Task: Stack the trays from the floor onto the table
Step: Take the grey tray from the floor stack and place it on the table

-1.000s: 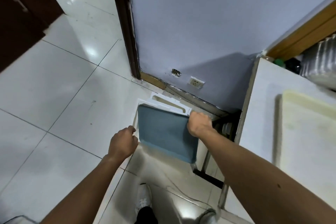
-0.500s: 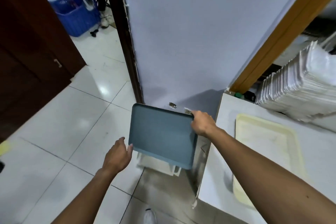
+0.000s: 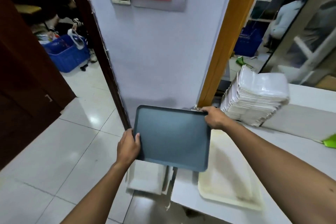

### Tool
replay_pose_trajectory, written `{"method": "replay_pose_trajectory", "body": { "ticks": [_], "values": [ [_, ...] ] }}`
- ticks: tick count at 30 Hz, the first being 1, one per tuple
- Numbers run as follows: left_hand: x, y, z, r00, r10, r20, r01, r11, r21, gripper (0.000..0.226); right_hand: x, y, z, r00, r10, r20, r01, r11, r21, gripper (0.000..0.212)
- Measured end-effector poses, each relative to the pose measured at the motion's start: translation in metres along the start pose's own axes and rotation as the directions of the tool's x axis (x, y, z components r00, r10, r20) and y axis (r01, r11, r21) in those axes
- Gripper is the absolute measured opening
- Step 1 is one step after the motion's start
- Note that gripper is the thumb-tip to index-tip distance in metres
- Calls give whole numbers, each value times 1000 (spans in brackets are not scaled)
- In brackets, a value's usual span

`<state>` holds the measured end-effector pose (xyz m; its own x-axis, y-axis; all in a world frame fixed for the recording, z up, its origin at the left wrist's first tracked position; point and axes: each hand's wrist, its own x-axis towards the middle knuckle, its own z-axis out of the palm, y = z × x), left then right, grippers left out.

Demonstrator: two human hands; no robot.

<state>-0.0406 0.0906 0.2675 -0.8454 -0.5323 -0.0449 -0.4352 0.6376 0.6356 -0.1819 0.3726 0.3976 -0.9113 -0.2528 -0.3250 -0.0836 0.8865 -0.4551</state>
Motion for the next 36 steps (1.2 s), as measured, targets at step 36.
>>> {"method": "replay_pose_trajectory", "body": {
  "ticks": [36],
  "values": [
    [-72,269,-8,987,57,148,17,891,-454,24,-160,150,-98,855,432,-288,-106,688,718,34]
  ]
}}
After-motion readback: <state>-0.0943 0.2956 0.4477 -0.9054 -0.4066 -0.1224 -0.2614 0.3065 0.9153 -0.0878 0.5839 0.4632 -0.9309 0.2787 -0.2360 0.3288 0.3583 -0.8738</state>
